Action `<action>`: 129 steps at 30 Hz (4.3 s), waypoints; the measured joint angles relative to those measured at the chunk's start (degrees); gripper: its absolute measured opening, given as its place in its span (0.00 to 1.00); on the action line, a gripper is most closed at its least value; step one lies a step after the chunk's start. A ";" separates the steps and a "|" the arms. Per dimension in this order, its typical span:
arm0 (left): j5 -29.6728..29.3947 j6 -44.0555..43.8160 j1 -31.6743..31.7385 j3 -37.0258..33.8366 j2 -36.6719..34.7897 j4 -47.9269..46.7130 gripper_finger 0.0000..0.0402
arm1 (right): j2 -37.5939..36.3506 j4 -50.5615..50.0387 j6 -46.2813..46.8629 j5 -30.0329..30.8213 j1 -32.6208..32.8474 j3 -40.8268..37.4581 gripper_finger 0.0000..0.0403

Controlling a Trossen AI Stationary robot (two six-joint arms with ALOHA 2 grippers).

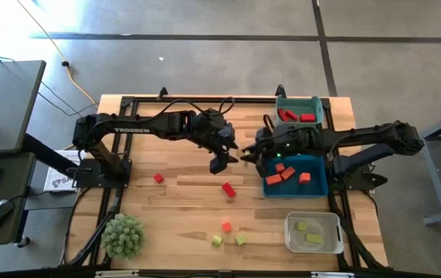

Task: Sort & place blocks by color
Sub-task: Put the green wooden block into the white bin, then put the orange wooden block into the blue bin

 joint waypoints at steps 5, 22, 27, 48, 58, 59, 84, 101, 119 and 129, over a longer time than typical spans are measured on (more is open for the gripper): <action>-0.07 1.53 0.04 -0.02 0.07 -2.78 0.65 | -0.13 -7.81 6.29 -1.76 1.81 0.02 0.27; -0.07 3.06 0.63 -0.13 0.13 -9.85 0.64 | -0.24 -13.75 28.00 -7.87 17.79 0.13 0.27; -0.12 3.30 0.63 -0.13 0.17 -10.17 0.64 | -0.28 -15.16 37.19 -8.29 24.30 0.15 0.27; -0.25 3.32 0.63 -0.17 0.22 -10.47 0.63 | -0.28 -36.59 77.95 -4.46 44.41 0.24 0.27; -0.23 5.42 0.63 -0.17 0.23 -10.45 0.63 | 1.86 -43.89 87.27 -5.16 48.50 0.24 0.28; -0.23 5.38 0.63 -0.17 0.22 -10.45 0.63 | 2.64 -43.75 87.20 -5.28 48.73 0.24 0.28; -0.23 -10.63 -1.95 -0.20 0.24 -17.58 0.63 | 14.82 -41.82 69.94 -14.89 49.13 0.24 0.36; -11.22 -21.23 -13.40 -0.20 0.24 -17.13 0.63 | 14.11 -41.40 61.23 -14.90 49.13 0.24 0.48; -25.07 -33.38 -23.94 -0.16 4.11 -10.06 0.63 | 4.75 -42.04 61.61 -0.76 48.22 0.26 0.48; -26.45 -33.30 -27.50 -0.22 10.87 -5.13 0.63 | 3.72 -43.24 61.44 6.42 42.81 0.26 0.48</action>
